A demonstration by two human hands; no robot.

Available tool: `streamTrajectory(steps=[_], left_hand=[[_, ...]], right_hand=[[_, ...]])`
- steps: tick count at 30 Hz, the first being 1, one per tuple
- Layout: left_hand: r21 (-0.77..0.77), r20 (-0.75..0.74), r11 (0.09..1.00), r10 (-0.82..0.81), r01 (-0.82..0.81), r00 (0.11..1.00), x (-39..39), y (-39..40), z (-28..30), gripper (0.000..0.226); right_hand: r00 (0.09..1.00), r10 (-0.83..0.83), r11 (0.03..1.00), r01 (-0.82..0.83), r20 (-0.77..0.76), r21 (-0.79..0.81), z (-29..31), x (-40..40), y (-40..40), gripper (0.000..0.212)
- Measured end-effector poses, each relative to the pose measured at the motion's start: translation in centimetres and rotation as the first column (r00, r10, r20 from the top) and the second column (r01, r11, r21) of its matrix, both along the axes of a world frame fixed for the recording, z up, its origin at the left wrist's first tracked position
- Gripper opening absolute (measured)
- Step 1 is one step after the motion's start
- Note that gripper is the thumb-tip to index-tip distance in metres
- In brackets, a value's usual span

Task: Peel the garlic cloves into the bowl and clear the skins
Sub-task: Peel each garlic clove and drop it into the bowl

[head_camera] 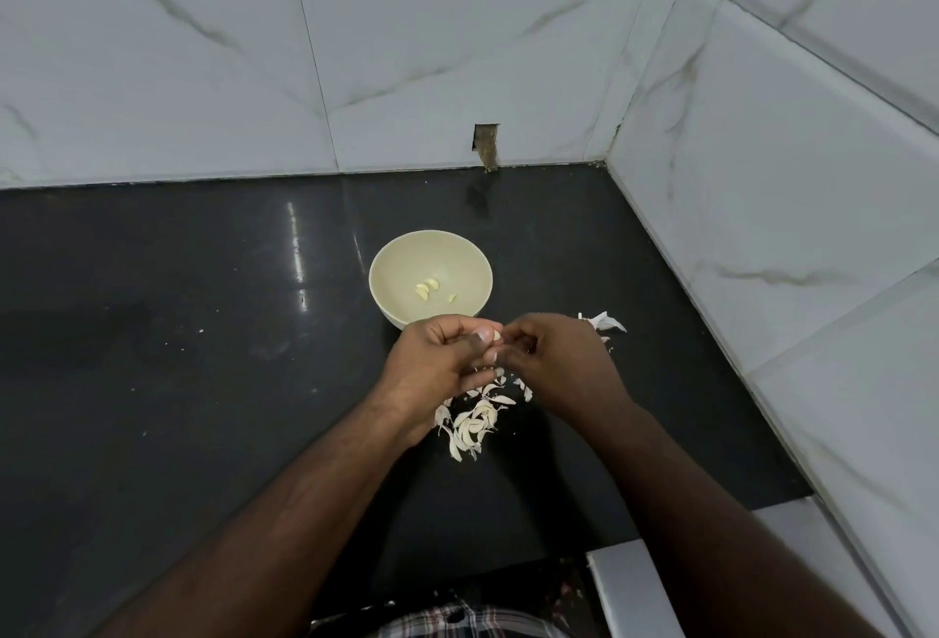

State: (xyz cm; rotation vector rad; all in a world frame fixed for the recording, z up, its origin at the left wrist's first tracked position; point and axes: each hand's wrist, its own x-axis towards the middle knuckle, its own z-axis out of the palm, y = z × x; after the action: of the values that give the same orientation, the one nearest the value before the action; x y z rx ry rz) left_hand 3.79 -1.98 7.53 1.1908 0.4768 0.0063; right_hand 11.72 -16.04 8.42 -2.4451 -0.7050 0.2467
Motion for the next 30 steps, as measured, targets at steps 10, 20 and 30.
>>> streamTrajectory(steps=[10,20,30], left_hand=[[-0.057,-0.017,0.996,0.062,-0.063,0.998,-0.4,1.4,0.0,0.015],[0.038,0.009,0.988,0.148,-0.148,0.989,0.2,2.2,-0.4,0.021],[0.499,0.034,0.837,0.239,-0.224,0.97,2.4,5.4,-0.5,0.019]], right_hand=[[0.987,-0.046,0.995,0.058,-0.152,0.078,0.5,0.3,-0.3,0.025],[0.974,-0.025,0.989,0.056,-0.223,0.137,-0.8,0.3,-0.3,0.019],[0.985,0.034,0.975,-0.07,-0.167,-0.212,-3.0,0.3,-1.4,0.014]])
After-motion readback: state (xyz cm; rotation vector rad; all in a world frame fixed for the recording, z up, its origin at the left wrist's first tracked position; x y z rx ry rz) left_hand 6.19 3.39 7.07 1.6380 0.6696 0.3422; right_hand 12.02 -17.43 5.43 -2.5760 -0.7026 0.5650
